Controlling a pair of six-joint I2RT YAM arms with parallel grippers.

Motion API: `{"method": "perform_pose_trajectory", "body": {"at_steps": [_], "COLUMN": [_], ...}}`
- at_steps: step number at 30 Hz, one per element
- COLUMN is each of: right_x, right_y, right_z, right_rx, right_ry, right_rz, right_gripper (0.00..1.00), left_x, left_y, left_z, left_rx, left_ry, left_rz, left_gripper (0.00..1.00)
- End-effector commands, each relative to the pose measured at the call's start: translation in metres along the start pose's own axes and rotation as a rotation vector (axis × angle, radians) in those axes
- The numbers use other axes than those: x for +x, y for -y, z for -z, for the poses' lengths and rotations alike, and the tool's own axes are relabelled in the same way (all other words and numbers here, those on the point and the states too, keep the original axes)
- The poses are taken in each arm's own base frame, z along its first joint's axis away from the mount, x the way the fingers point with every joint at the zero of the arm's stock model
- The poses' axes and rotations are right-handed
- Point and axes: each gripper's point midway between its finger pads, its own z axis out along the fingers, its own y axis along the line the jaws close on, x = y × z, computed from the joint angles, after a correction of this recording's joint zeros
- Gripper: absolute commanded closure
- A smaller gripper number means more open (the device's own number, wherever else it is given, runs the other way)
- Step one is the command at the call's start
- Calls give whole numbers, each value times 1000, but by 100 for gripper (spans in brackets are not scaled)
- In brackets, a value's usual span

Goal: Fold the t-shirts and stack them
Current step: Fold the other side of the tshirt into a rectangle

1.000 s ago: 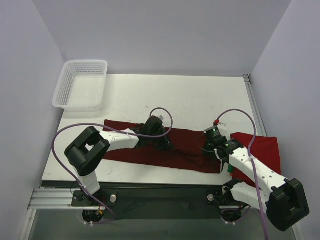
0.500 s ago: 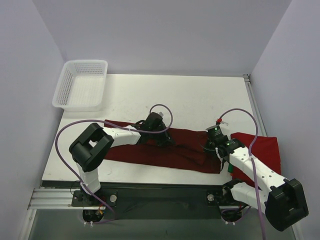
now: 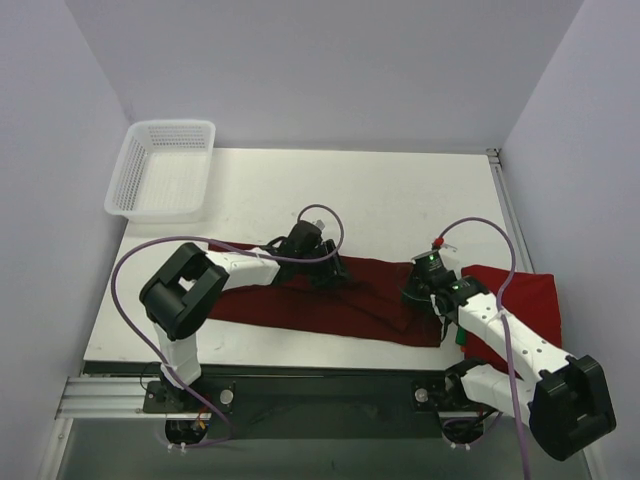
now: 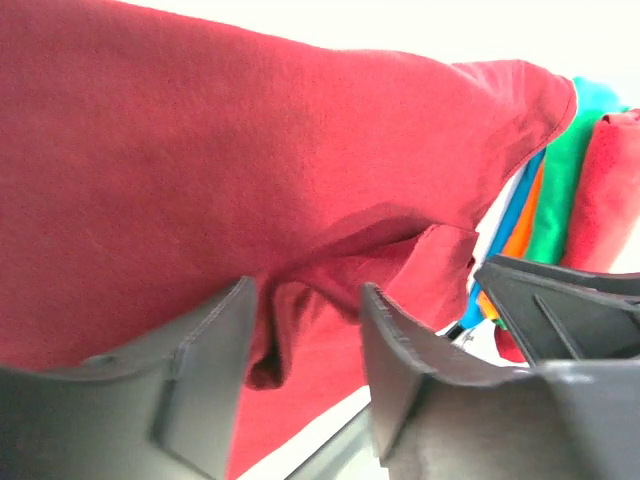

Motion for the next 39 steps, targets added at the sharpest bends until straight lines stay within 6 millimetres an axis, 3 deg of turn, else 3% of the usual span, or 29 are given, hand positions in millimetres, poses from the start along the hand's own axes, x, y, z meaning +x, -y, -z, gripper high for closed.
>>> {"method": "perform_pose_trajectory", "body": {"at_steps": [1, 4, 8, 14, 17, 21, 23, 27, 32, 36, 39], "right_x": [-11, -16, -12, 6, 23, 43, 52, 64, 72, 69, 67], "right_y": [9, 10, -2, -30, -36, -25, -15, -1, 7, 10, 11], "right_z": [14, 27, 37, 28, 16, 3, 0, -3, -3, -2, -1], "right_rx": [41, 40, 0, -34, -47, -23, -4, 11, 25, 30, 31], "right_ry": [32, 49, 61, 20, -23, -68, -81, -97, -110, -103, -112], "right_rz": [2, 5, 13, 66, 66, 65, 64, 59, 51, 43, 36], "right_gripper": [54, 54, 55, 57, 57, 58, 58, 58, 58, 57, 57], "left_x": [-29, -39, -43, -24, -12, 8, 18, 28, 23, 8, -9], "left_y": [29, 32, 34, 44, 32, -7, -25, -39, -28, -2, 6], "left_z": [19, 36, 51, 35, 15, -10, -15, -18, -8, 9, 31], "left_rx": [90, 71, 15, 5, -29, -120, -146, -166, -151, -115, -134], "left_ry": [87, 130, 161, 102, 58, -2, -24, -41, -21, 20, 79], "left_rz": [-93, -159, -240, -347, -372, -358, -347, -332, -345, -372, -378], "left_gripper": [41, 34, 35, 55, 61, 68, 69, 70, 70, 60, 55]}}
